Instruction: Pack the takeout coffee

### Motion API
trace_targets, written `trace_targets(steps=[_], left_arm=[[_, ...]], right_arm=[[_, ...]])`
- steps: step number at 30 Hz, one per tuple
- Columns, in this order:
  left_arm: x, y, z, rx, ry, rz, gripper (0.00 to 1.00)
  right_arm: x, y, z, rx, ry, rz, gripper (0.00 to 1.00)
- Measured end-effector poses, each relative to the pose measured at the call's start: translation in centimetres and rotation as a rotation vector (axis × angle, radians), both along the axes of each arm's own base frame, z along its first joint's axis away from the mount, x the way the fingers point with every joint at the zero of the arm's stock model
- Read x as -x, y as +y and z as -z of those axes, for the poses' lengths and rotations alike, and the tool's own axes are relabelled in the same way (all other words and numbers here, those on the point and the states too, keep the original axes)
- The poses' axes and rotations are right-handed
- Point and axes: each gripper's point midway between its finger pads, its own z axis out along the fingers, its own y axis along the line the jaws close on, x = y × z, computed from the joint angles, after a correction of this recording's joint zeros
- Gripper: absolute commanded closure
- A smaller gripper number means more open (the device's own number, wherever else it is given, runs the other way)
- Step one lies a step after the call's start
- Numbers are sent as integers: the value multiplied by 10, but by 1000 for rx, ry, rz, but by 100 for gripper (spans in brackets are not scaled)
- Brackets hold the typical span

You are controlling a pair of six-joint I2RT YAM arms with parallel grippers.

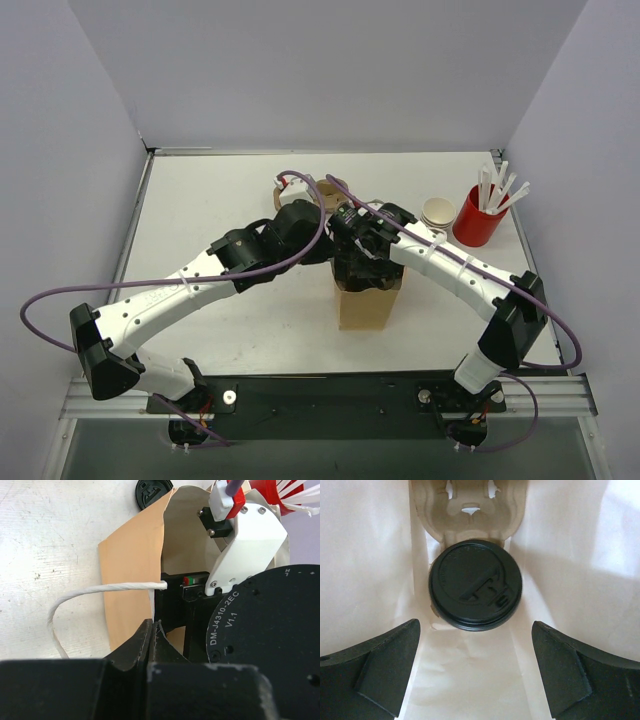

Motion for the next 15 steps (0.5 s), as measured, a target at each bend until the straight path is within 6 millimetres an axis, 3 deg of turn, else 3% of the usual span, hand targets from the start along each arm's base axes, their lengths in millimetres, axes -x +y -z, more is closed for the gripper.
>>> trace_targets(steps=[15], left_arm=[[0, 1, 1, -3, 0, -1, 100]], right_arm=[[-1, 1, -11, -7, -9, -8, 12]])
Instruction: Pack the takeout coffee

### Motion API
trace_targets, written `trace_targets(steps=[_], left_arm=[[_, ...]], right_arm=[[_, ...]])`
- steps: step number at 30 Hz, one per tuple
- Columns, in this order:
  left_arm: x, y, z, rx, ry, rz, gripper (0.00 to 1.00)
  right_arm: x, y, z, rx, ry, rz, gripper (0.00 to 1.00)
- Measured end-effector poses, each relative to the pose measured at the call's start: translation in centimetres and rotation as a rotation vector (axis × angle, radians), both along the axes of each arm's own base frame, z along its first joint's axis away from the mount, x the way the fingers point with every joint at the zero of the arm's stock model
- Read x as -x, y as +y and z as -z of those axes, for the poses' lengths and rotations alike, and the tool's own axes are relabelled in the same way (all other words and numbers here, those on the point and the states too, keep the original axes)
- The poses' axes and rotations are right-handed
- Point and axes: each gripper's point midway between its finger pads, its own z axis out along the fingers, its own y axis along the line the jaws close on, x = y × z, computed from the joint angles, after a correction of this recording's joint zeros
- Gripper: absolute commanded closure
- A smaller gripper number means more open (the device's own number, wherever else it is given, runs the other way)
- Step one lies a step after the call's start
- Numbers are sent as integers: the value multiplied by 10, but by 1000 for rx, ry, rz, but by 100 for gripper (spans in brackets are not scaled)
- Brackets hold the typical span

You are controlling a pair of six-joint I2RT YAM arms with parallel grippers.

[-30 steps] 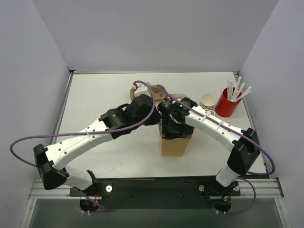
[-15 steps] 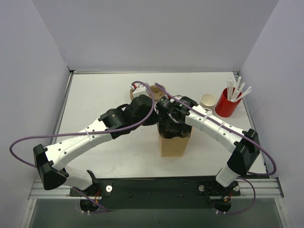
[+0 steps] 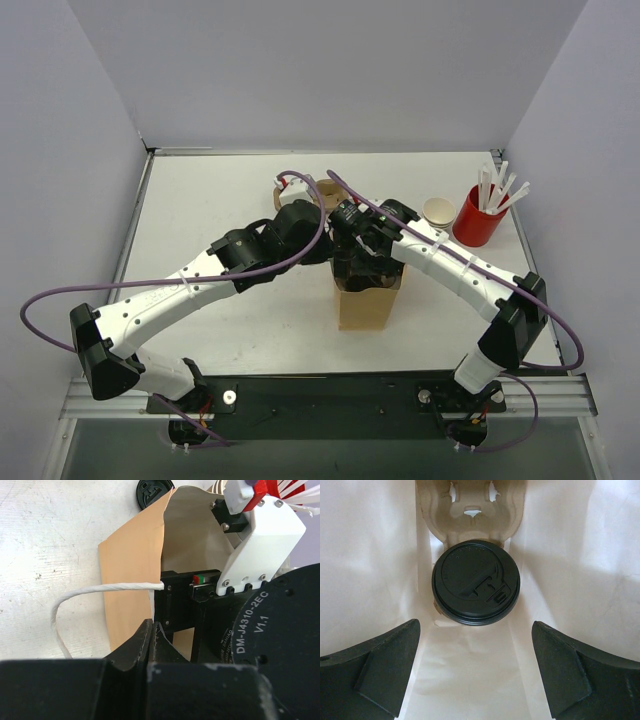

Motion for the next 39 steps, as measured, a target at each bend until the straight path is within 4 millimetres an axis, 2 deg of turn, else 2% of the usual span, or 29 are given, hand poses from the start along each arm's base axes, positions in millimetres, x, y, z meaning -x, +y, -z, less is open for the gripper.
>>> trace_targets(steps=[26, 39], left_arm=[[0, 0, 1, -2, 2, 0, 100], [-1, 0, 5, -13, 7, -7, 100]], right_arm=[[0, -5, -7, 21, -6, 4, 12], [-2, 1, -22, -18, -40, -2, 12]])
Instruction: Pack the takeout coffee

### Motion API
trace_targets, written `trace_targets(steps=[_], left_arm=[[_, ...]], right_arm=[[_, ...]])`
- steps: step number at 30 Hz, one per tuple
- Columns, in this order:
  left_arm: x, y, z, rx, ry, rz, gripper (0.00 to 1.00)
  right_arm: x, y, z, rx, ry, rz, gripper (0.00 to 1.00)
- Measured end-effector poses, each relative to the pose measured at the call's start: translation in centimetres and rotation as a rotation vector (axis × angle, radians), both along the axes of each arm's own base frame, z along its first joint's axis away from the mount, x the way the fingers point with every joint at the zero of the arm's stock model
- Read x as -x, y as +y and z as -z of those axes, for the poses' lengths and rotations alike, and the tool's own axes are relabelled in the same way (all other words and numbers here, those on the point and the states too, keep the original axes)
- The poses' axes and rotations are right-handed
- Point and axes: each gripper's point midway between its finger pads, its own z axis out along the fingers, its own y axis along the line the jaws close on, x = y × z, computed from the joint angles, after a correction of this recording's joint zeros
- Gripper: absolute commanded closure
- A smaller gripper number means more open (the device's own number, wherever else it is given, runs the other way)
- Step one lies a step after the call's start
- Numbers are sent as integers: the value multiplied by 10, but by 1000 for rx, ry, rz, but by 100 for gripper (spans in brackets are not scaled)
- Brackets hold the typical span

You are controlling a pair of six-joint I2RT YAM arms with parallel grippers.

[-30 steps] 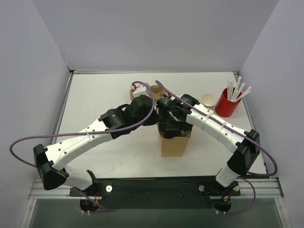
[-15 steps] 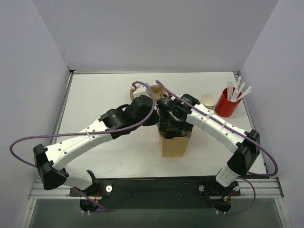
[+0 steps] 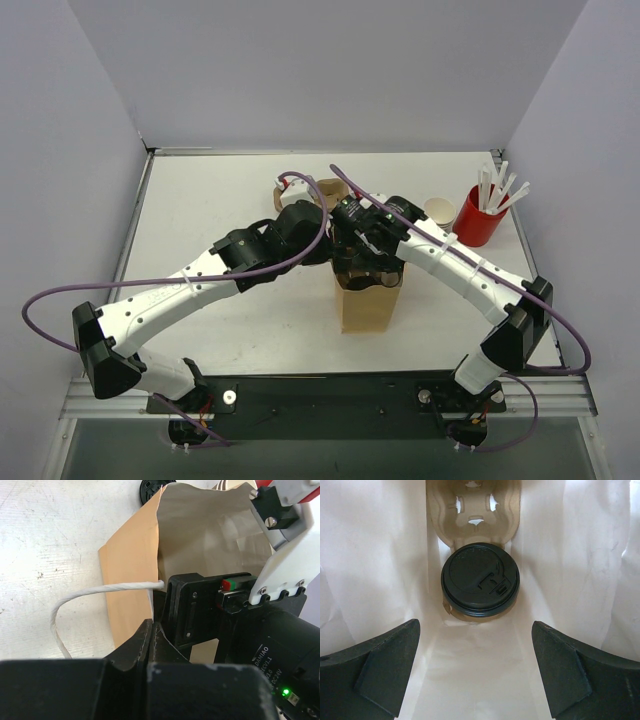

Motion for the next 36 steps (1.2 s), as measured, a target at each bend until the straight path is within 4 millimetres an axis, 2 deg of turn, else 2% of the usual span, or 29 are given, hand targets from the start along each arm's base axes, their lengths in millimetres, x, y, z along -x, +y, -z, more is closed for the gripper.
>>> trace_targets(steps=[6, 22, 26, 36], left_arm=[[0, 0, 1, -2, 0, 0, 100], [-1, -1, 3, -6, 3, 0, 100], [-1, -1, 3, -6, 3, 0, 100], [-1, -3, 2, -10, 1, 12, 100]], right_arm=[[-1, 1, -2, -5, -4, 0, 12], [-5, 4, -32, -54, -57, 2, 12], [-5, 3, -50, -92, -94, 0, 12], [-1, -5, -114, -241, -244, -10, 12]])
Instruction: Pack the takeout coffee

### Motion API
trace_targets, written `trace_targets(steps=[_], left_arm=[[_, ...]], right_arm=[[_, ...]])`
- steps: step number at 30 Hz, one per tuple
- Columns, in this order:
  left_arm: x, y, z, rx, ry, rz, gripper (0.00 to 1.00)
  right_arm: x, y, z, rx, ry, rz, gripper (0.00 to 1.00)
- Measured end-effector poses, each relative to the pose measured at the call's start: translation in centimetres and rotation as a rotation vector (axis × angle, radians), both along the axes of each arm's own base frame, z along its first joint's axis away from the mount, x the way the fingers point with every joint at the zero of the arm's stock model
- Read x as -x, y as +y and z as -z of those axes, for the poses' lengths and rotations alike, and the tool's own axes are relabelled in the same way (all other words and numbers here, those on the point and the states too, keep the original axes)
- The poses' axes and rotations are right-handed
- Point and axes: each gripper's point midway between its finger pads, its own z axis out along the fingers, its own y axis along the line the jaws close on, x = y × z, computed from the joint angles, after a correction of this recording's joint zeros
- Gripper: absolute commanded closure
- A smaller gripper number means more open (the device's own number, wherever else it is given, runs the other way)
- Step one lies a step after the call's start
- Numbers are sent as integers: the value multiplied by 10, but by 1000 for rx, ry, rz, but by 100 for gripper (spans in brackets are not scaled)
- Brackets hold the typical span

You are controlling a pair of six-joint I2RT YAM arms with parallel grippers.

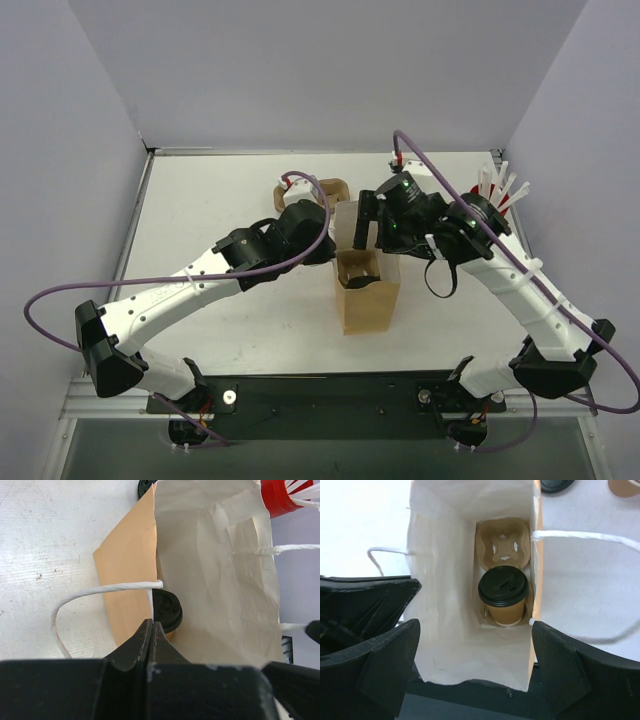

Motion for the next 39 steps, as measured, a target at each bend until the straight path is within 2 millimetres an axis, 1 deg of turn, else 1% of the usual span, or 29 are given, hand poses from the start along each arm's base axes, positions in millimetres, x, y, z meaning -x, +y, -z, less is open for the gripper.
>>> trace_targets(steps=[3, 4, 6, 10, 12, 14, 16, 18, 19, 23, 26, 30, 33, 36, 39], left_arm=[[0, -1, 0, -3, 0, 7, 100], [0, -1, 0, -3, -1, 9, 99], [0, -3, 0, -6, -2, 15, 94], [-1, -4, -1, -11, -5, 23, 85], [0, -4, -1, -14, -6, 28, 83], [0, -4, -1, -15, -9, 31, 79], [0, -4, -1, -20, -13, 38, 78], [-1, -4, -1, -23, -15, 41, 76], [-1, -4, -2, -24, -16, 42, 76], [-2, -4, -4, -27, -26, 50, 70], [-3, -4, -8, -25, -35, 55, 66], [-6, -2, -8, -27, -37, 57, 66], [-10, 0, -9, -26, -40, 59, 65], [-13, 0, -12, -15, -43, 64, 65], [-14, 0, -16, 0, -47, 76, 65]], right_arm=[[3, -7, -20, -52, -62, 4, 12], [4, -11, -27, -69, -86, 9, 12], [6, -18, -41, -100, -138, 24, 12], [9, -41, -67, -143, -244, 78, 11], [10, -54, -76, -152, -283, 109, 11], [8, -67, -79, -154, -302, 152, 11], [1, -84, -75, -136, -304, 213, 11], [-4, -97, -66, -108, -295, 264, 11], [-7, -104, -59, -87, -283, 287, 11], [-14, -126, -34, -13, -235, 355, 11], [-21, -147, -26, 21, -225, 426, 11], [-29, -177, -17, 55, -222, 522, 12], [-33, -204, -6, 80, -201, 603, 14], [-39, -224, 3, 77, -182, 662, 18], [-47, -243, 10, 53, -167, 714, 24]])
